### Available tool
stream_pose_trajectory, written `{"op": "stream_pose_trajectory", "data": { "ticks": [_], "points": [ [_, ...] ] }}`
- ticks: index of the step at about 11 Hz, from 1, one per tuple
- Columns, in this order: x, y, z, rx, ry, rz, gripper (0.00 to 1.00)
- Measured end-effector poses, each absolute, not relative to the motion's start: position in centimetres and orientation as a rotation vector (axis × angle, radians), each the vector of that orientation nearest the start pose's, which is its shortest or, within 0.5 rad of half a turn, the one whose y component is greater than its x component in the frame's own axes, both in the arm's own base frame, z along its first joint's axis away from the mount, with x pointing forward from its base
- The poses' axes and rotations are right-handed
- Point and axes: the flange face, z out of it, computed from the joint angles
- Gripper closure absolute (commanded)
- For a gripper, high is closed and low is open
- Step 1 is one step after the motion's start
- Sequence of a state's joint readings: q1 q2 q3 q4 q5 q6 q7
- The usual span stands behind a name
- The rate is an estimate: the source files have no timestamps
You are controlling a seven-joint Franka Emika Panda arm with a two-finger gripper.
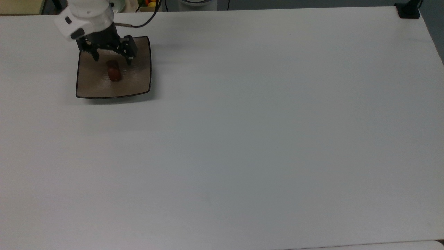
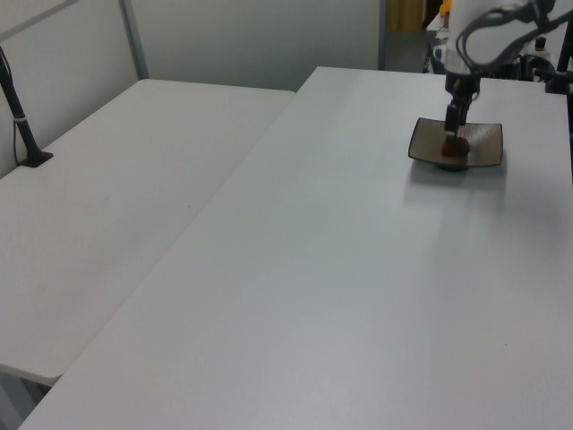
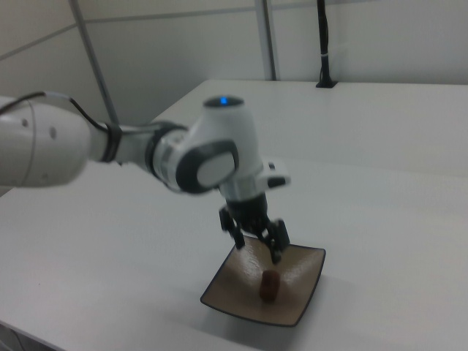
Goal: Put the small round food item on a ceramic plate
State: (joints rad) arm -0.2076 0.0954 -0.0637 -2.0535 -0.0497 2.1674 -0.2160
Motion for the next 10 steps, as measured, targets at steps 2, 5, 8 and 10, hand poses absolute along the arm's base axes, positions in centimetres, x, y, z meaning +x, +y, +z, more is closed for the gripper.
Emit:
{"op": "stream_pose_trajectory", "data": {
  "ticks": [2,5,8,10],
  "points": [
    [56.2,-13.2,46.2,-3.183,0.160,0.038,0.00],
    [56.8,-10.5,55.4,-3.180,0.146,-0.003,0.00],
    [56.5,-5.5,58.8,-3.171,0.185,-0.084,0.00],
    [56.4,-1.9,59.6,-3.171,0.120,-0.107,0.00]
  ]
}}
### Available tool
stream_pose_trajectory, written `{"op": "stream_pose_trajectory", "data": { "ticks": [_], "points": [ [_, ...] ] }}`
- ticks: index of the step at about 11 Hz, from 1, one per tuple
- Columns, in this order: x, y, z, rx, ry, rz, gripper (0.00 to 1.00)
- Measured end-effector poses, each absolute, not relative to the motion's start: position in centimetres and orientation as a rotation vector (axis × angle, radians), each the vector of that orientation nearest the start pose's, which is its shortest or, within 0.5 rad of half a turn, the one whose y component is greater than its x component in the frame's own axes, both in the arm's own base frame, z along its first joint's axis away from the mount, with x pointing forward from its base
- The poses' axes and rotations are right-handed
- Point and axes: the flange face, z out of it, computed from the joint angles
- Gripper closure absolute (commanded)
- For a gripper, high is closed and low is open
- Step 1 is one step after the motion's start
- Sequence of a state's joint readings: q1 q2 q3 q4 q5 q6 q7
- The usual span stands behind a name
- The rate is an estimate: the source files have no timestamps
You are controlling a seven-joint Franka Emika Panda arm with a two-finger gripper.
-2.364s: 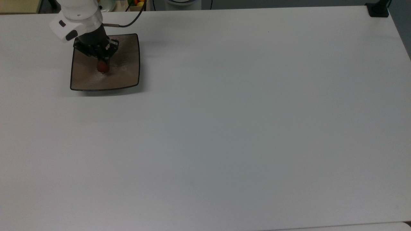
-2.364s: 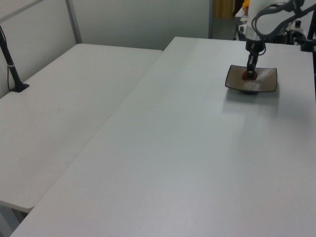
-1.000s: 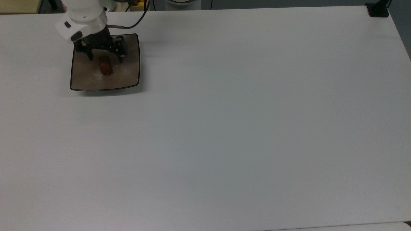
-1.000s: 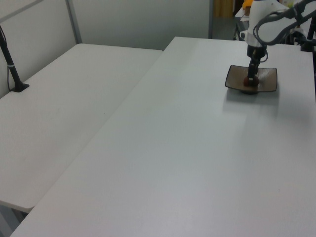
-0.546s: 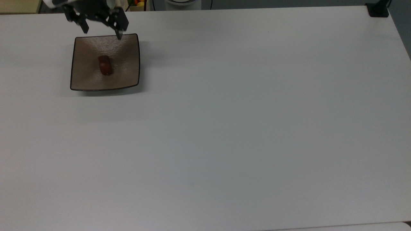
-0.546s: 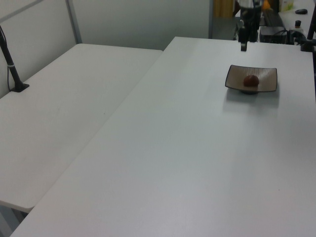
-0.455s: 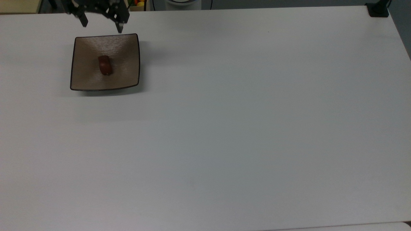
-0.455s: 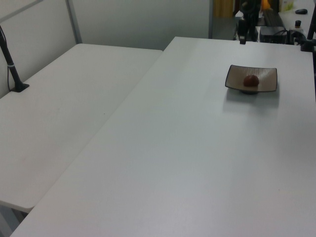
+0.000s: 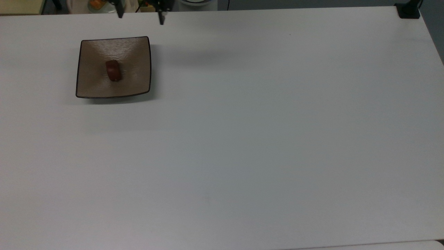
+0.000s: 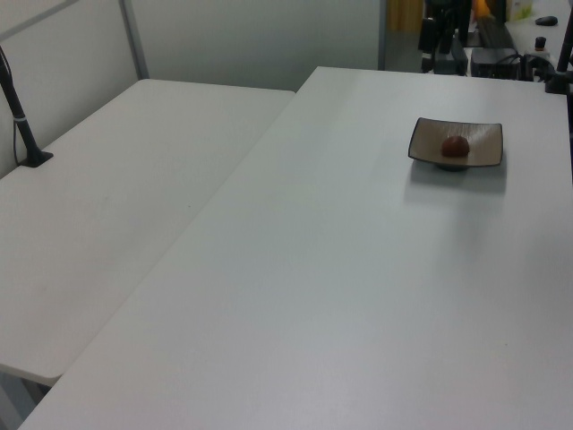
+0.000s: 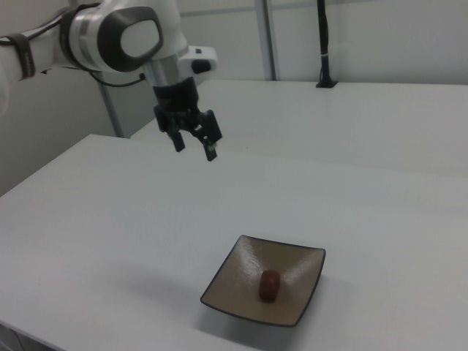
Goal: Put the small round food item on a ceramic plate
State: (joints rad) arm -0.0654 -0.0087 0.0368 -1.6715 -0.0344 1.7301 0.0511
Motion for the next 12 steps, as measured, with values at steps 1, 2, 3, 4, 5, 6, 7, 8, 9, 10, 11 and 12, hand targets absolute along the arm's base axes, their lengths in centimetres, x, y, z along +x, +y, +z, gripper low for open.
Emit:
{"op": "stream_pose_trajectory", "data": {
  "ticks": [1,2,3,4,5,6,7,8,9,10,11,12],
  "points": [
    [56.3,-0.4,59.8,-3.171,0.077,-0.116,0.00],
    [56.3,1.2,59.9,-3.166,0.034,-0.118,0.00],
    [56.3,2.5,59.9,-3.158,-0.016,-0.116,0.00],
    [56.2,3.8,59.9,-3.149,-0.098,-0.114,0.00],
    [56.1,4.8,59.8,-3.143,-0.181,-0.113,0.00],
    [56.1,5.4,59.8,-3.138,-0.253,-0.112,0.00],
    [56.2,5.5,59.9,-3.126,-0.286,-0.137,0.00],
    [56.4,5.6,60.0,-3.101,-0.296,-0.159,0.00],
    [56.5,5.5,60.0,-3.084,-0.297,-0.164,0.00],
    [56.5,5.5,60.0,-3.077,-0.294,-0.166,0.00],
    [56.5,5.5,60.0,-3.075,-0.292,-0.166,0.00],
    [56.5,5.5,59.9,-3.075,-0.292,-0.166,0.00]
  ]
}}
